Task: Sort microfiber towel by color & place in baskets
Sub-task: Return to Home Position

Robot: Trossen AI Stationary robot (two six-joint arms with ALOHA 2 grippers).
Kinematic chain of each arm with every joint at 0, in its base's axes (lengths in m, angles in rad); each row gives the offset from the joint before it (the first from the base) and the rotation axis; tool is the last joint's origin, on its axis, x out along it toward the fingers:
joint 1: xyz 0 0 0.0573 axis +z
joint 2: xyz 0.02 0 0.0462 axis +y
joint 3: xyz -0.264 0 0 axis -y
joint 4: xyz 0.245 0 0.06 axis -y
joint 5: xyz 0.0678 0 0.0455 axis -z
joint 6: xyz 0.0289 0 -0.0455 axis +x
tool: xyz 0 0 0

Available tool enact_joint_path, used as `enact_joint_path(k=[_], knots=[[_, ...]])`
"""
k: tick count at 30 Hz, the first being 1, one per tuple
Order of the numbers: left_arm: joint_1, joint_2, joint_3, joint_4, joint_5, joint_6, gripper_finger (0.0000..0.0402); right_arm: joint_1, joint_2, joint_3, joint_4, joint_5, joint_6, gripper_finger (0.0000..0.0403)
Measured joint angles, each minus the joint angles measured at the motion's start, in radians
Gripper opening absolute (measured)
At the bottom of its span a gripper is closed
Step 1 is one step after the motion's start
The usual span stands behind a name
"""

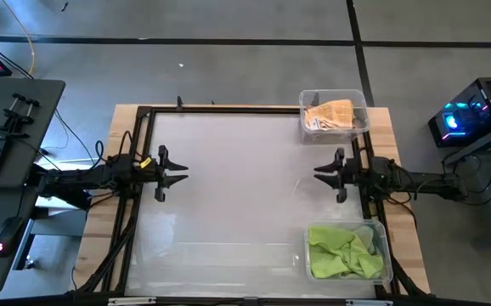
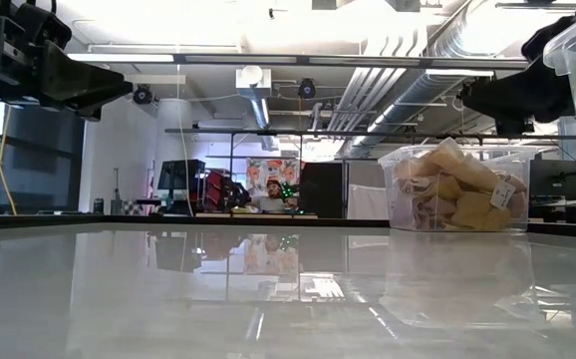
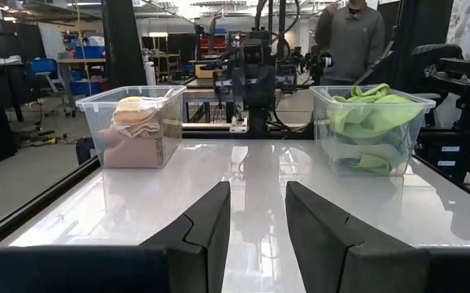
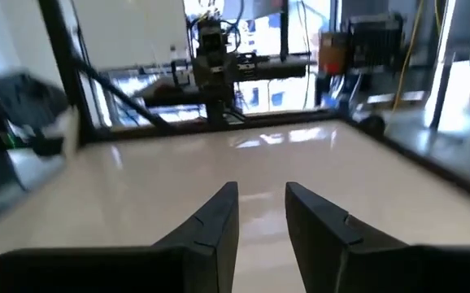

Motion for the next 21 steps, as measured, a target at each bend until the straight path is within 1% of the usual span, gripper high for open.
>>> enact_joint_path(k=[3, 6, 17, 21], knots=[[0.0, 0.0, 0.0, 0.0, 0.0, 0.0, 0.0106, 0.0, 0.0, 0.0, 0.0, 0.0, -0.109, 0.0098], [0.0, 0.0, 0.0, 0.0, 0.0, 0.0, 0.0106, 0.0, 0.0, 0.0, 0.0, 0.0, -0.138, 0.0098], [0.0, 0.0, 0.0, 0.0, 0.0, 0.0, 0.0106, 0.0, 0.0, 0.0, 0.0, 0.0, -0.031, 0.0098], [0.0, 0.0, 0.0, 0.0, 0.0, 0.0, 0.0106, 0.0, 0.0, 0.0, 0.0, 0.0, -0.035, 0.0098]])
